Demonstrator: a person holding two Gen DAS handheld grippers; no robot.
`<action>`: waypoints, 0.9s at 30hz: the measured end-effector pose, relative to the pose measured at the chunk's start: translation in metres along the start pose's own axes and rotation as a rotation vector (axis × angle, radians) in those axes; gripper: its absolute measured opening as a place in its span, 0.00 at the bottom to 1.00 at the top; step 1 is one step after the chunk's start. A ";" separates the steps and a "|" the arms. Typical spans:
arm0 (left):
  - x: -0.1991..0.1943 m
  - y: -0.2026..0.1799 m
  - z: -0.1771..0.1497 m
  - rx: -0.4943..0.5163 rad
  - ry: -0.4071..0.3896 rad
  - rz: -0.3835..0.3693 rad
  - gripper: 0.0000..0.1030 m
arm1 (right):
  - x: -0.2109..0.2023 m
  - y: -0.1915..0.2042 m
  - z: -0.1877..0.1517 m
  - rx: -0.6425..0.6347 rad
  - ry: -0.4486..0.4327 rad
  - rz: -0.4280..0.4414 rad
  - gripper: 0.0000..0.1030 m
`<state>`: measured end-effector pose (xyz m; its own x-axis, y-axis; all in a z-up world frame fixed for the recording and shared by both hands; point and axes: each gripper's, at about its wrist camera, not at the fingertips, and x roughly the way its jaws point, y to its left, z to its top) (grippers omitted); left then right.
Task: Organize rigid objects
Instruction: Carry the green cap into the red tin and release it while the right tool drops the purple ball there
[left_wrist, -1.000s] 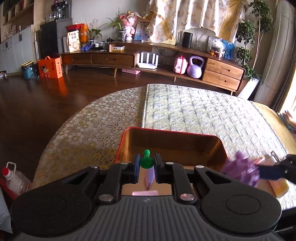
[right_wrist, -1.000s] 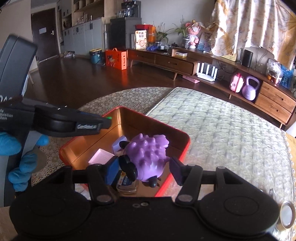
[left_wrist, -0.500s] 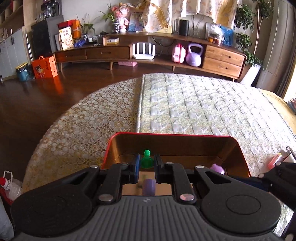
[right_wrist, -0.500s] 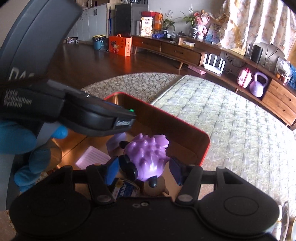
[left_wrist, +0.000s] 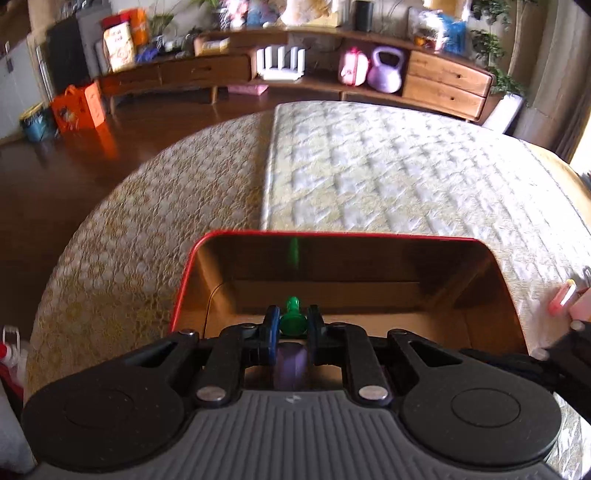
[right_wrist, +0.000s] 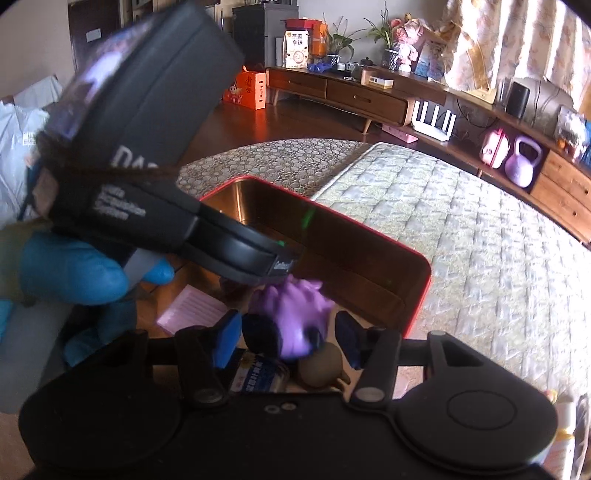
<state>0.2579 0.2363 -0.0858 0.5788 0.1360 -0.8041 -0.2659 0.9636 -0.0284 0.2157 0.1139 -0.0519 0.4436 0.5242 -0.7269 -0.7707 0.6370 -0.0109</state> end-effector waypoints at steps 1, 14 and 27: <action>0.000 0.003 0.001 -0.011 0.004 -0.019 0.15 | -0.001 0.000 0.000 -0.004 0.000 -0.002 0.55; -0.015 0.003 -0.006 -0.025 -0.008 -0.011 0.18 | -0.020 -0.003 -0.007 0.015 -0.041 0.006 0.65; -0.060 -0.006 -0.017 -0.028 -0.092 -0.027 0.60 | -0.057 -0.005 -0.018 0.042 -0.113 -0.025 0.77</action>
<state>0.2116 0.2185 -0.0477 0.6536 0.1320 -0.7452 -0.2698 0.9606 -0.0664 0.1862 0.0708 -0.0232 0.5128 0.5667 -0.6449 -0.7402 0.6724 0.0022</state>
